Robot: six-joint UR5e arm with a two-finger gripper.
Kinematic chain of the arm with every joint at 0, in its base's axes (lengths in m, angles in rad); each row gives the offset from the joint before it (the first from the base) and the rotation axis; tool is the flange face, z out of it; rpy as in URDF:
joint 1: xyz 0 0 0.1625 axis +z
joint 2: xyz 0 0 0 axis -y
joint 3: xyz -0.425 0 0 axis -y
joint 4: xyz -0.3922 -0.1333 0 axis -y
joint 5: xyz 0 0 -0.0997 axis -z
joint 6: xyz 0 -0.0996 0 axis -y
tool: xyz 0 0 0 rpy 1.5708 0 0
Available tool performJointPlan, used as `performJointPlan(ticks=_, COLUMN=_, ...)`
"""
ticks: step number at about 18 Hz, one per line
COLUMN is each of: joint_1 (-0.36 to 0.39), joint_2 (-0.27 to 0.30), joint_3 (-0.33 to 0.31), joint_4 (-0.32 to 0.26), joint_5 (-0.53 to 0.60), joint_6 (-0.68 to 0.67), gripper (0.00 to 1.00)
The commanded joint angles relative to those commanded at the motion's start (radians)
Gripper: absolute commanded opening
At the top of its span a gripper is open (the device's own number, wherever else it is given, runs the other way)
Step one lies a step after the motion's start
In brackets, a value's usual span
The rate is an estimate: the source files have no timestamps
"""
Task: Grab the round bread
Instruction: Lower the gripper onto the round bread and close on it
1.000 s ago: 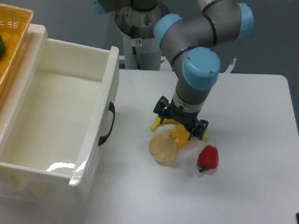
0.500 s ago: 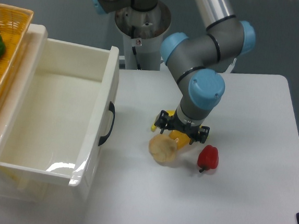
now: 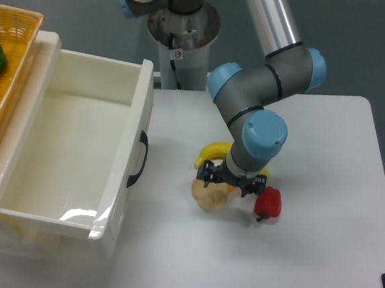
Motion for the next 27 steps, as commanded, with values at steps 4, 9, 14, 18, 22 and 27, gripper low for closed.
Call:
performJointPlan(ticks=4, joint_1=-0.012, joint_2=-0.011, joint_3=-0.003, joint_4=0.000, joint_5=0.000, joint_6=-0.002, gripper=1.00)
performJointPlan(ticks=9, joint_1=-0.014, joint_2=-0.020, joint_3=-0.002, joint_4=0.002, joint_5=0.000, joint_6=0.002, gripper=0.91)
performJointPlan(ticks=14, joint_1=-0.014, joint_2=-0.021, joint_3=0.000, joint_4=0.000, joint_5=0.000, joint_6=0.000, gripper=0.53)
performJointPlan(ticks=18, joint_1=-0.014, joint_2=-0.021, joint_3=0.005, joint_4=0.000, joint_5=0.000, joint_6=-0.002, gripper=0.11)
performJointPlan(ticks=22, joint_1=-0.012, joint_2=-0.020, joint_3=0.012, joint_4=0.000, joint_5=-0.002, joint_6=0.000, gripper=0.01)
performJointPlan(ticks=27, joint_1=-0.029, joint_2=-0.008, joint_3=0.057, joint_4=-0.009, joint_5=0.005, joint_6=0.005, gripper=0.01)
